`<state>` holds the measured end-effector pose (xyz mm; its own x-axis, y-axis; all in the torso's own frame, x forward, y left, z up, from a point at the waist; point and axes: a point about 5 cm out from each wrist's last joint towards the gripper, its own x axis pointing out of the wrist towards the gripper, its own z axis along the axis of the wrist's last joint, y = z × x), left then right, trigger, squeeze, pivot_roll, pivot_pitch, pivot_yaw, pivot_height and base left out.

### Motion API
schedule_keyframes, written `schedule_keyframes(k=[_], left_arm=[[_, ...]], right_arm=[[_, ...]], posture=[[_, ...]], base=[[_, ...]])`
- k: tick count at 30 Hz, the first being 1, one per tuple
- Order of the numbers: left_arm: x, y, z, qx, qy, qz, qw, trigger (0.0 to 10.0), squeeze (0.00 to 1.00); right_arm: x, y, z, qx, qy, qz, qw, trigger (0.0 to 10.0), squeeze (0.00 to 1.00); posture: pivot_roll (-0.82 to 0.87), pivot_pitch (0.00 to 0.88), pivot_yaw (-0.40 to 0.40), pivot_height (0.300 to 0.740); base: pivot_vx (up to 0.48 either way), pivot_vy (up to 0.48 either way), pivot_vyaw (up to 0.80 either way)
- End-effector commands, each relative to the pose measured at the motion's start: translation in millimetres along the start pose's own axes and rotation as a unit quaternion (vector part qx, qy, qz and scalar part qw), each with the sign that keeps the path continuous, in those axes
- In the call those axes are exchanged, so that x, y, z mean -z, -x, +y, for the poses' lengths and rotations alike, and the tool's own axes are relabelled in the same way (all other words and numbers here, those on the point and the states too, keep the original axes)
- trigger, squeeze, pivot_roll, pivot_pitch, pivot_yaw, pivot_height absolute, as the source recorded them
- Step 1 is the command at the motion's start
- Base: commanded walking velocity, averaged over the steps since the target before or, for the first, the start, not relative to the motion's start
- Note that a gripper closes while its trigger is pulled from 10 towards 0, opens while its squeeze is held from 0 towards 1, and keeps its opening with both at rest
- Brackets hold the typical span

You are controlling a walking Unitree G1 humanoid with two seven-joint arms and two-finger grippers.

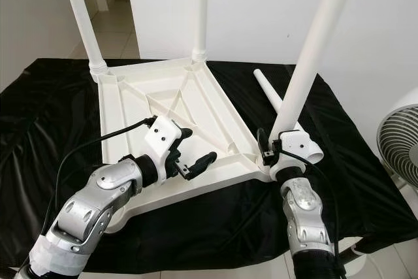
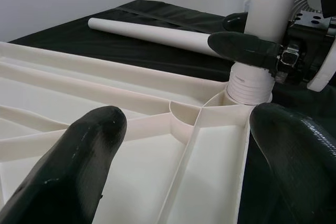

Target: Building children table

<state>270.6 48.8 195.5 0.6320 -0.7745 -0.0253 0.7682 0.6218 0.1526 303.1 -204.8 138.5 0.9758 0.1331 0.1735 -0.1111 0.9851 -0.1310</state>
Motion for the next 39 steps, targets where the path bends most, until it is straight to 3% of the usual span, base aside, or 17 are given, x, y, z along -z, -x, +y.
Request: schedule_keyframes(k=[1,10,13,18,24,27,39], left_arm=[[-2.4,-0.1,-1.1,0.003,0.003,-0.005,1.000,10.0,0.00],[-3.2,-1.2,-1.6,0.003,0.004,-0.007,1.000,10.0,0.00],[-3.4,-0.9,-1.7,0.002,0.004,-0.007,1.000,10.0,0.00],[-3.6,-1.7,-2.1,0.001,0.005,-0.008,1.000,10.0,0.00],[-4.2,-1.7,-2.3,0.002,0.005,-0.009,1.000,10.0,0.00],[-4.5,-1.7,-2.7,0.002,0.005,-0.009,1.000,10.0,0.00],[-4.6,-1.8,-3.6,0.000,0.008,-0.011,1.000,10.0,0.00]], right_arm=[[36.9,14.1,8.3,-0.015,-0.001,0.097,0.995,10.0,0.00],[35.3,11.0,4.4,0.074,-0.004,0.099,0.992,10.0,0.00],[37.6,12.4,7.2,0.132,-0.018,0.107,0.985,10.0,0.00],[38.0,12.2,16.7,0.181,-0.031,0.107,0.977,10.0,0.00],[35.3,11.6,16.6,0.223,-0.029,0.102,0.969,10.0,0.00],[32.3,14.4,14.9,0.279,-0.021,0.094,0.955,10.0,0.00],[27.9,23.9,6.3,0.370,-0.010,0.091,0.925,10.0,0.00]], posture=[[-0.02,0.055,0.025,0.740],[-0.02,0.056,0.022,0.740],[-0.02,0.055,0.022,0.740],[-0.01,0.052,0.021,0.740],[-0.01,0.053,0.019,0.740],[0.00,0.054,0.017,0.740],[-0.01,0.054,0.006,0.740]], base=[[0.000,0.000,0.00],[0.000,0.000,0.00],[0.000,0.000,0.00],[0.000,0.000,0.00],[0.000,0.000,0.00],[0.000,0.000,0.00],[0.000,0.000,0.00]])
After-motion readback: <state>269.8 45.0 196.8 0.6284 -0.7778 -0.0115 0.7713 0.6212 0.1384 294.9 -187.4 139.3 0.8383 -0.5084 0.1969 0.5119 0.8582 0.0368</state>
